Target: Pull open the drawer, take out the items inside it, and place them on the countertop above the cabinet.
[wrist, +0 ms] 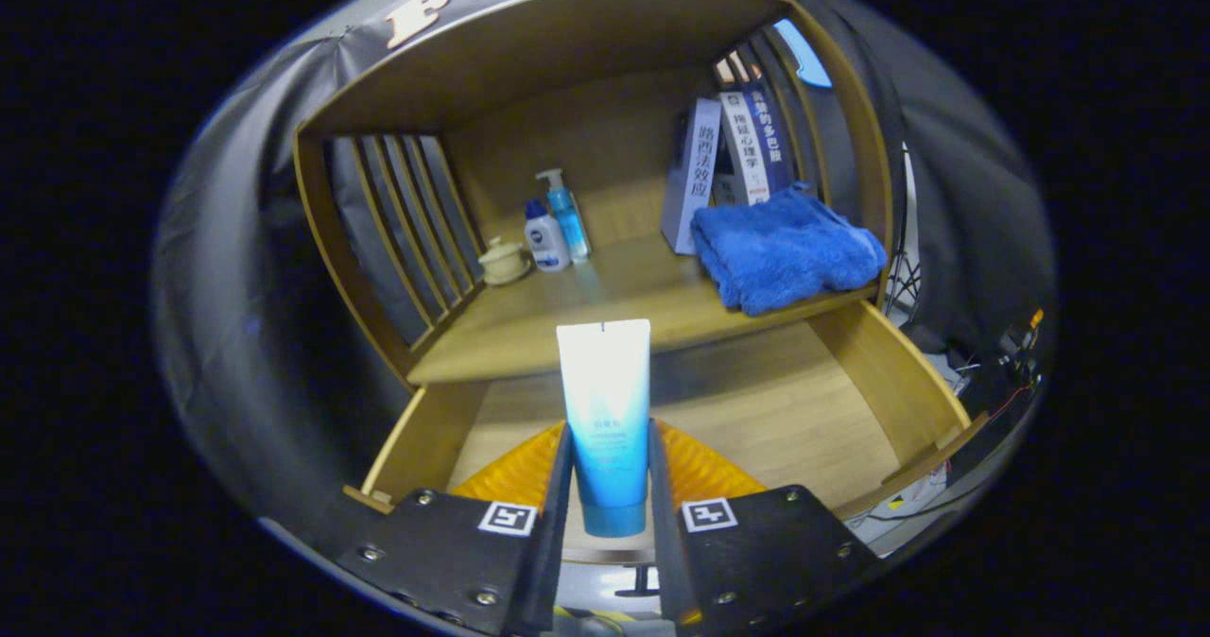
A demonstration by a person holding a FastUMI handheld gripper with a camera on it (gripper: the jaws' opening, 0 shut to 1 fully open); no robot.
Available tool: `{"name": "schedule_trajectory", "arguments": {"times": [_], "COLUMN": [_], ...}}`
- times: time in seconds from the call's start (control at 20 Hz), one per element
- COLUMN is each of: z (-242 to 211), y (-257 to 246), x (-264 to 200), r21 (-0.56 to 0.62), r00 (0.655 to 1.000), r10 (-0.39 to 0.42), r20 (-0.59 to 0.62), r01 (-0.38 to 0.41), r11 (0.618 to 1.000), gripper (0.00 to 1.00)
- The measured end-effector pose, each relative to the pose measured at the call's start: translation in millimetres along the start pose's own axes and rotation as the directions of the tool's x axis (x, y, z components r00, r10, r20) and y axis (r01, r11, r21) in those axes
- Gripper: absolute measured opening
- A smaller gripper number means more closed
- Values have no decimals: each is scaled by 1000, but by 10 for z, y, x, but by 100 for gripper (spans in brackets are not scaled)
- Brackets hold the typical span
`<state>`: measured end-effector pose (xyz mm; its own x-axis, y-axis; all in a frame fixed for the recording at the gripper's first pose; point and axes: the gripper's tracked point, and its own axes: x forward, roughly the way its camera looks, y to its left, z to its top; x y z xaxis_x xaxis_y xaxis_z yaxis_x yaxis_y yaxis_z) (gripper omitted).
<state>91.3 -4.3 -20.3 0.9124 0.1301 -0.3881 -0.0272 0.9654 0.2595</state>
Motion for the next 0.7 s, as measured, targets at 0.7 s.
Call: {"name": "schedule_trajectory", "arguments": {"times": [0.7], "z": [1259], "y": [169], "x": [599], "r21": [-110], "r00": [987], "r10": [-47], "r20": [152], "r01": [64], "r11": [992], "gripper": [41]}}
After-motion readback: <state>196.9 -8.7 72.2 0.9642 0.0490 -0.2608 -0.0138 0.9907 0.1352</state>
